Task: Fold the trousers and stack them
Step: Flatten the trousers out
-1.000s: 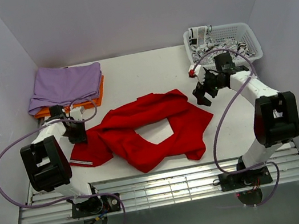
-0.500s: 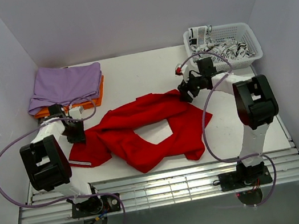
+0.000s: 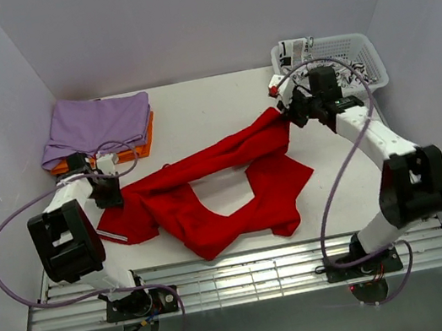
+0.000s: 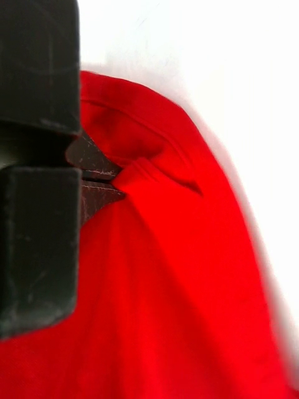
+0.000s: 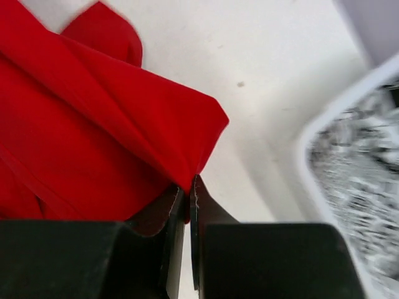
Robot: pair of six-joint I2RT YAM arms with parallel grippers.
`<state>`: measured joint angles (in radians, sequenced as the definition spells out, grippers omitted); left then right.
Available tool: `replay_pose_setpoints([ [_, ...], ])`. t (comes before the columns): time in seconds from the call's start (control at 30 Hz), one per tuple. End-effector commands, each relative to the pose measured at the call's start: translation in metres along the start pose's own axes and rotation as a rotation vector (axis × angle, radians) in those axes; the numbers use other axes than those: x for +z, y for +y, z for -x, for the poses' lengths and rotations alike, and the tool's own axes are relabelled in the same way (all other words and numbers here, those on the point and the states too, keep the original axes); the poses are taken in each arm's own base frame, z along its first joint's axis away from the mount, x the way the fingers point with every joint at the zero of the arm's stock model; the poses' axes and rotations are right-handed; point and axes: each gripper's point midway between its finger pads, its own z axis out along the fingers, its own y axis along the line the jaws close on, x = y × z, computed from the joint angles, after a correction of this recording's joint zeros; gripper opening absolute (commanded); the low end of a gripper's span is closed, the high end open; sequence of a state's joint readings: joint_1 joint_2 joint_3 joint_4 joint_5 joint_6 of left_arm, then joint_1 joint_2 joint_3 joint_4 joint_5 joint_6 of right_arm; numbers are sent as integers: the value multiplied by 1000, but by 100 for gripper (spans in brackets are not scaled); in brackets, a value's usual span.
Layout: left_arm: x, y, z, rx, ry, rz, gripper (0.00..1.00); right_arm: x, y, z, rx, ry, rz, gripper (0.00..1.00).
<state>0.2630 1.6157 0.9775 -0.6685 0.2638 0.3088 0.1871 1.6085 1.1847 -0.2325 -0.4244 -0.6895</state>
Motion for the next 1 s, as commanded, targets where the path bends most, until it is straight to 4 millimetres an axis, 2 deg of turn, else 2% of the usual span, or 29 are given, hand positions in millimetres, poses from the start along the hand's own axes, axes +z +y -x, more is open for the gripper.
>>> replay_pose_setpoints([
  [0.0, -29, 34, 36, 51, -162, 162, 0, -92, -40, 21, -207, 105, -255, 8],
  [0.07, -33, 32, 40, 60, -195, 159, 0, -122, -37, 14, -288, 201, -274, 8],
  [0.1, -38, 29, 45, 71, -221, 158, 0, -141, -35, 20, -323, 210, -299, 8],
  [0.17, -44, 24, 51, 81, -263, 139, 0, -166, -33, 26, -366, 252, -308, 8],
  [0.23, -54, 19, 59, 96, -316, 135, 0, -172, -35, 30, -385, 266, -308, 8],
  [0.27, -56, 18, 59, 97, -327, 133, 0, -169, -41, 33, -386, 267, -313, 8],
  [0.33, -65, 18, 65, 106, -366, 152, 0, -155, -49, 38, -384, 262, -316, 8],
  [0.37, -64, 18, 62, 104, -367, 156, 0, -138, -60, 41, -364, 255, -325, 8],
  [0.43, -64, 18, 60, 104, -367, 157, 0, -110, -62, 51, -359, 227, -299, 8],
  [0.47, -62, 19, 59, 104, -361, 157, 0, -84, -67, 56, -341, 202, -279, 8],
  [0.5, -60, 19, 57, 101, -351, 158, 0, -69, -66, 62, -341, 184, -258, 8],
  [0.53, -56, 20, 55, 97, -335, 155, 0, -49, -57, 69, -357, 167, -219, 8],
  [0.57, -55, 21, 55, 93, -327, 159, 0, -20, -53, 59, -351, 188, -174, 8],
  [0.6, -56, 23, 57, 86, -326, 165, 0, -5, -51, 74, -365, 161, -176, 9],
  [0.63, -55, 25, 57, 84, -317, 170, 0, 7, -49, 75, -364, 170, -164, 22],
  [0.67, -51, 27, 57, 73, -302, 169, 0, 29, -48, 61, -343, 215, -138, 28],
  [0.7, -50, 28, 58, 67, -297, 173, 0, 33, -43, 55, -271, 245, -118, 35],
  [0.73, -52, 29, 62, 67, -299, 176, 0, 27, -53, 73, -241, 228, -137, 47],
  [0.77, -51, 30, 62, 60, -292, 175, 0, 24, -49, 72, -203, 233, -104, 55],
  [0.8, -51, 31, 63, 57, -292, 176, 0, 12, -52, 69, -160, 234, -96, 63],
  [0.83, -50, 30, 63, 55, -290, 172, 0, -9, -39, 65, -110, 229, -53, 89],
  [0.87, -49, 30, 63, 52, -290, 168, 0, -21, -32, 57, -81, 237, -36, 94],
  [0.9, -47, 29, 61, 48, -284, 162, 0, -37, -33, 40, -38, 253, -33, 96],
  [0.93, -45, 28, 60, 40, -281, 154, 0, -44, -7, 5, 13, 312, 40, 98],
  [0.97, -43, 26, 59, 36, -279, 139, 0, -65, 0, 3, 17, 302, 28, 97],
])
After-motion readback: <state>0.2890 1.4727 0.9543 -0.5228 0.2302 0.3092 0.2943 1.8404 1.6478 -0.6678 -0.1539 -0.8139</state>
